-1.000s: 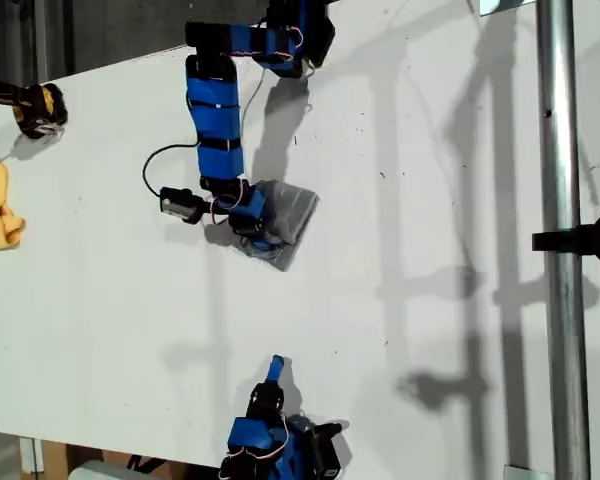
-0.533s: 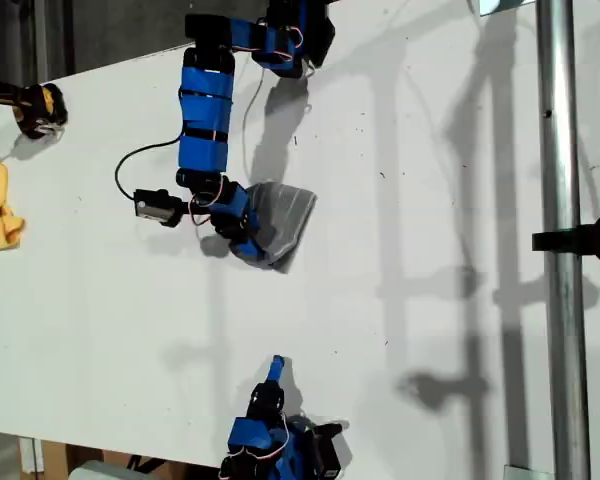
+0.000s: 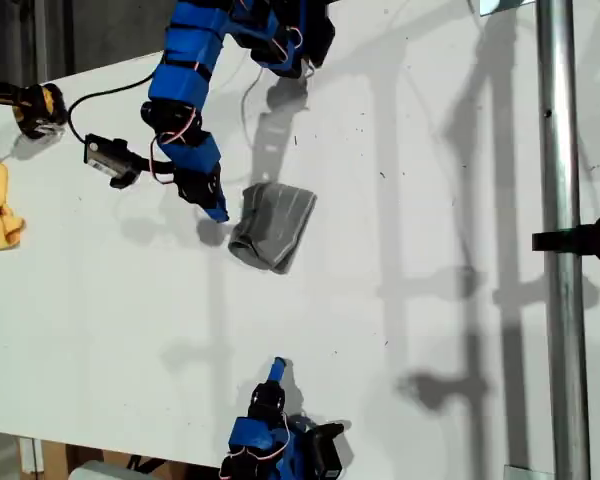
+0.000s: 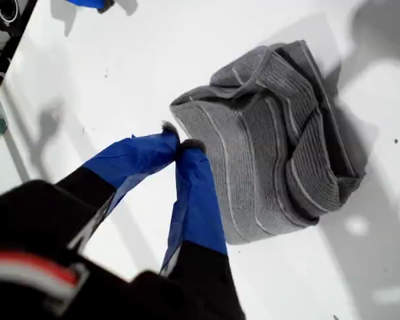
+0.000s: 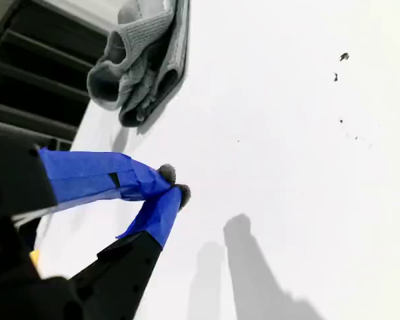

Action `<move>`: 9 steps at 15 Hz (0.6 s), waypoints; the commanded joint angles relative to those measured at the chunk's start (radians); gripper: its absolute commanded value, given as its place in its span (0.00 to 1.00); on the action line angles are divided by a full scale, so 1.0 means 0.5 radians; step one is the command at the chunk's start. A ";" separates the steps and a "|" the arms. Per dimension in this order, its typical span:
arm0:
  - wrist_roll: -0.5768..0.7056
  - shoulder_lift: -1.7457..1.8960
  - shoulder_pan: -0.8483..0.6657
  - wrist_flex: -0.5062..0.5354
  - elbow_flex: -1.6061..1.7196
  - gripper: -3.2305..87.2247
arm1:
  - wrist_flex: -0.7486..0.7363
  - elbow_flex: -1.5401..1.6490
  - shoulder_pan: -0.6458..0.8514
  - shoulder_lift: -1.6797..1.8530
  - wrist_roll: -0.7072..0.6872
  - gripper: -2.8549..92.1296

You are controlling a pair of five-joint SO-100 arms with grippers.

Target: Grasp corners of a towel and fold twice.

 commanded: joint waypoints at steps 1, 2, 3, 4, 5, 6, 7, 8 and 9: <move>-0.123 0.012 0.101 -0.071 0.018 0.01 | 0.003 0.430 -0.006 0.561 0.086 0.03; -0.181 0.012 0.126 -0.107 0.025 0.01 | -0.025 0.703 -0.043 0.755 0.156 0.03; -0.172 0.012 0.153 -0.184 0.034 0.01 | -0.083 1.006 -0.095 0.951 0.267 0.03; -0.123 0.012 0.163 -0.175 0.040 0.02 | -0.150 1.325 -0.160 1.187 0.399 0.03; -0.052 0.012 0.206 -0.150 0.040 0.01 | -0.221 1.651 -0.224 1.466 0.525 0.03; -0.092 0.012 0.212 -0.061 0.040 0.01 | -0.245 1.921 -0.291 1.736 0.635 0.03; -0.110 0.012 0.206 -0.046 0.040 0.01 | -0.172 2.080 -0.341 1.924 0.715 0.03; -0.049 0.012 0.212 -0.052 0.040 0.01 | -0.126 2.184 -0.350 2.025 0.742 0.03; -0.009 0.012 0.209 -0.040 0.040 0.01 | -0.098 2.283 -0.344 2.092 0.764 0.03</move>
